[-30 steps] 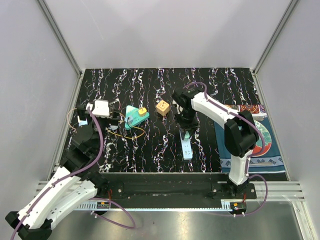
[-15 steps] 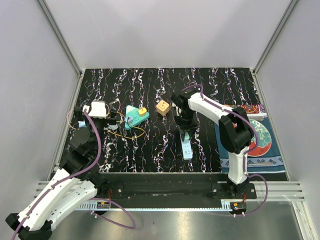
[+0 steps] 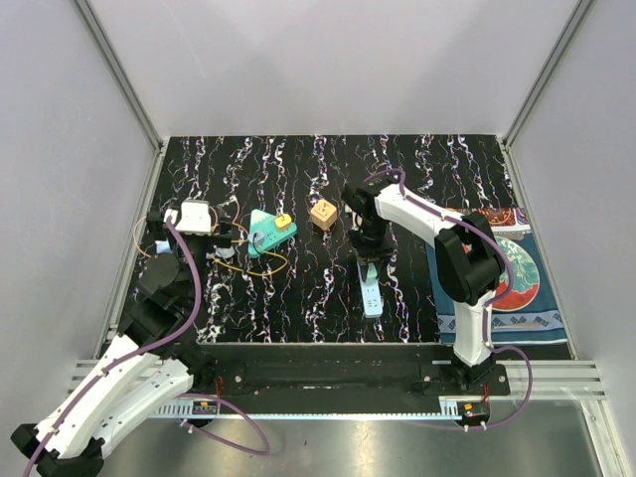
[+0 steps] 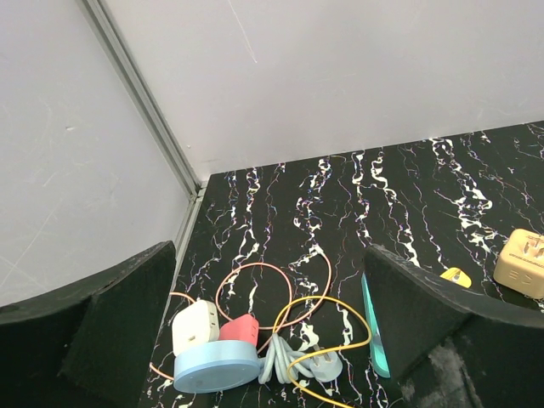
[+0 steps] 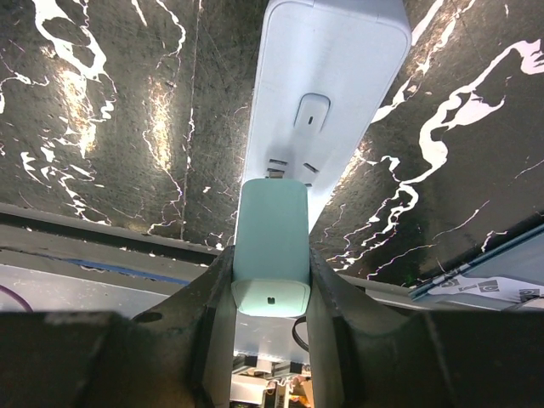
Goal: Insert the plug
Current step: Insert the plug into the socket.
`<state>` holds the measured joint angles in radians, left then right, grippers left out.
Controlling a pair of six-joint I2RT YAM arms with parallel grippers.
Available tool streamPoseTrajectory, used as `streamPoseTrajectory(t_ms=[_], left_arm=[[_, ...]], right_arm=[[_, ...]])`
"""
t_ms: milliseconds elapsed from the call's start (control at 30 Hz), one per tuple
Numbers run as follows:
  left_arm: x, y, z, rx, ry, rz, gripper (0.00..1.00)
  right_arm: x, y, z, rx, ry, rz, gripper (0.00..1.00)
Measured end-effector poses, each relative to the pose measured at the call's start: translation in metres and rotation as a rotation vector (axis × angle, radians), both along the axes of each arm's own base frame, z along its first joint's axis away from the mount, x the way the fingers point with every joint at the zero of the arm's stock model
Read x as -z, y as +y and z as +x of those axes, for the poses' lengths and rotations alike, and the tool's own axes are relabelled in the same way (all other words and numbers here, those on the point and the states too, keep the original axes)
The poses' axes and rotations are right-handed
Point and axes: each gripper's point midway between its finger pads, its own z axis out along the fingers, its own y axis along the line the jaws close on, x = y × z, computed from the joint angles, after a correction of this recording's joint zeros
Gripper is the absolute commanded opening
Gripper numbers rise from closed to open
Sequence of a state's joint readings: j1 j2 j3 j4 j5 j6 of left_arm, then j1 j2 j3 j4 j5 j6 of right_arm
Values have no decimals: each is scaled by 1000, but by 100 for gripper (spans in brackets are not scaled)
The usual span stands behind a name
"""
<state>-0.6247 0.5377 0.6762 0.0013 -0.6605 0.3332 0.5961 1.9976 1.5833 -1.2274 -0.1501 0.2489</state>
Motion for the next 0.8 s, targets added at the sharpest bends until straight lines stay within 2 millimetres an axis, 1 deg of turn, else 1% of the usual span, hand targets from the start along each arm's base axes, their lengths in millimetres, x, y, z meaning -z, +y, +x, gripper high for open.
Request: streamPoseTrajectory(t_ms=[533, 800], left_arm=[[0, 0, 0, -2, 1, 1, 99], [5, 0, 1, -3, 10, 8, 99]], right_arm=[[-1, 0, 3, 50, -11, -17, 0], [-1, -1, 6, 61, -27, -29, 0]])
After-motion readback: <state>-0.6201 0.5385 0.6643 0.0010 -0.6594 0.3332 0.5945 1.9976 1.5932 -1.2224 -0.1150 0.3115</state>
